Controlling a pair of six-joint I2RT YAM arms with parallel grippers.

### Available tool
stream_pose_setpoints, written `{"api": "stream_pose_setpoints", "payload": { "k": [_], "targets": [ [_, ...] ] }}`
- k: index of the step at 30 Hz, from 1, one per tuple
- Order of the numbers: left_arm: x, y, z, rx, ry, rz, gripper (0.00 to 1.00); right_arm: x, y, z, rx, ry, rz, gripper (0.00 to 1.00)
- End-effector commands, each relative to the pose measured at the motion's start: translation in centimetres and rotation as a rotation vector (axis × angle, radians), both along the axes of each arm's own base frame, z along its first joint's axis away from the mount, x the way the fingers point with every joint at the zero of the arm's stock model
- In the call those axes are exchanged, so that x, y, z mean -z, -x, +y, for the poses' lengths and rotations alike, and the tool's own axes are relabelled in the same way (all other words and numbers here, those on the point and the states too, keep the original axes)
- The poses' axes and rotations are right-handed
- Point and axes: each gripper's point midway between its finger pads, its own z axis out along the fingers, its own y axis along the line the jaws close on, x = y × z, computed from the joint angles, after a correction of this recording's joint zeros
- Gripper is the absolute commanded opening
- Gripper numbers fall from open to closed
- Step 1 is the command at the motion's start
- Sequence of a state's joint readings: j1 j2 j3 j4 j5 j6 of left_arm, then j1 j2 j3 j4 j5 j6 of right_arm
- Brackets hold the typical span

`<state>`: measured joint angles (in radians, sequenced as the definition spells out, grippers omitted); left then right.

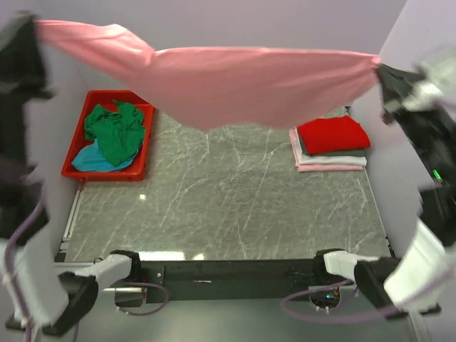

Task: Fold and stack the t-shirts
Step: Flatten the tshirt out

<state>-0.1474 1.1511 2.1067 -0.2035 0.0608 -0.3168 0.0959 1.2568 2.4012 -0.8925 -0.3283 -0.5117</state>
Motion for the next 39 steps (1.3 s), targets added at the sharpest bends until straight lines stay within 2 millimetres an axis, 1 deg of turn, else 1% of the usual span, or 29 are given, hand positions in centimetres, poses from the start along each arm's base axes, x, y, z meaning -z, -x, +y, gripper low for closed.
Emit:
{"api": "stream_pose_setpoints", "payload": {
  "k": [1,3,5,7,10,13,14,16,17,18,19,20,21,22,23,24,25,26,27,28,29,30,31,32,33,34,35,37,39],
  "targets": [
    [-4.1,6.3,1.3,0.019,0.086,-0.184,0.01,-5.7,5.8,-1.7,0.050,-0.102,-0.227,0.00],
    [-5.2,9.3,1.5,0.036,0.098,-0.248,0.01,-7.2,8.3,-2.1,0.053,-0.134,-0.295,0.00],
    [-5.4,10.7,1.7,0.043,0.108,-0.271,0.01,-7.9,9.5,-2.4,0.063,-0.147,-0.335,0.00],
    [-5.3,11.1,1.8,0.039,0.107,-0.275,0.01,-8.2,10.1,-2.9,0.084,-0.152,-0.352,0.00],
    [-4.5,10.0,1.6,0.033,0.094,-0.245,0.01,-7.9,9.6,-3.3,0.110,-0.145,-0.348,0.00],
    [-2.8,8.0,1.4,0.023,0.080,-0.189,0.01,-6.6,8.1,-3.3,0.122,-0.133,-0.299,0.00],
    [-1.4,6.1,1.1,0.019,0.072,-0.141,0.01,-5.2,6.2,-3.1,0.124,-0.123,-0.248,0.00],
    [0.4,4.2,0.7,0.026,0.060,-0.086,0.01,-3.4,5.0,-2.8,0.120,-0.113,-0.204,0.00],
    [2.5,1.7,0.2,0.031,0.046,-0.020,0.00,-1.0,2.5,-2.4,0.114,-0.100,-0.136,0.00],
    [3.8,0.5,-0.1,0.034,0.036,0.013,0.00,0.1,2.2,-2.3,0.112,-0.092,-0.121,0.00],
    [6.9,-2.4,-0.7,0.043,0.029,0.098,0.00,1.6,1.1,-2.1,0.108,-0.085,-0.089,0.00],
    [8.2,-3.6,-1.1,0.055,0.020,0.122,0.01,4.7,-1.0,-1.6,0.095,-0.076,-0.028,0.00],
    [10.0,-5.0,-1.4,0.060,0.015,0.161,0.00,6.7,-2.0,-1.3,0.082,-0.065,0.009,0.00],
    [14.1,-8.1,-2.0,0.072,0.015,0.251,0.01,7.8,-3.1,-0.9,0.069,-0.060,0.011,0.00],
    [15.8,-9.3,-2.5,0.086,0.009,0.272,0.01,12.8,-5.4,-0.5,0.062,-0.054,0.116,0.00],
    [17.9,-10.8,-2.9,0.097,0.009,0.309,0.01,15.0,-6.6,-0.1,0.048,-0.048,0.155,0.00],
    [23.5,-14.1,-3.6,0.112,0.011,0.431,0.01,16.5,-7.8,0.1,0.041,-0.044,0.167,0.00],
    [26.1,-15.6,-3.9,0.118,0.007,0.482,0.01,21.8,-9.9,0.5,0.036,-0.035,0.270,0.00],
    [28.0,-17.0,-4.3,0.129,0.007,0.502,0.00,24.2,-11.0,0.7,0.030,-0.027,0.303,0.00],
    [33.8,-20.0,-4.9,0.131,0.007,0.629,0.00,25.0,-12.2,0.9,0.023,-0.026,0.277,0.00],
    [36.2,-21.4,-5.1,0.133,0.001,0.674,0.00,30.1,-13.8,1.1,0.022,-0.011,0.373,0.00],
    [38.6,-22.8,-5.4,0.134,0.000,0.724,0.00,31.9,-14.7,1.1,0.023,0.002,0.397,0.00],
    [43.0,-25.3,-6.0,0.144,0.002,0.824,0.00,33.0,-15.9,1.0,0.035,0.005,0.399,0.00],
    [45.0,-26.5,-6.5,0.160,-0.012,0.864,0.00,36.9,-17.4,0.8,0.047,0.026,0.490,0.00],
    [46.9,-27.7,-6.9,0.172,-0.017,0.907,0.00,38.0,-18.4,0.6,0.057,0.034,0.504,0.00],
    [50.1,-29.8,-7.4,0.186,-0.013,0.985,0.00,39.4,-19.2,0.1,0.069,0.036,0.542,0.00],
    [51.4,-30.7,-7.6,0.193,-0.010,1.018,0.00,41.3,-20.4,0.0,0.067,0.049,0.597,0.00],
    [53.9,-32.8,-7.8,0.210,0.016,1.070,0.00,42.5,-21.3,-0.4,0.063,0.059,0.647,0.00],
    [54.8,-34.0,-7.9,0.219,0.033,1.089,0.00,43.7,-21.7,-0.5,0.061,0.070,0.685,0.00]
  ]
}}
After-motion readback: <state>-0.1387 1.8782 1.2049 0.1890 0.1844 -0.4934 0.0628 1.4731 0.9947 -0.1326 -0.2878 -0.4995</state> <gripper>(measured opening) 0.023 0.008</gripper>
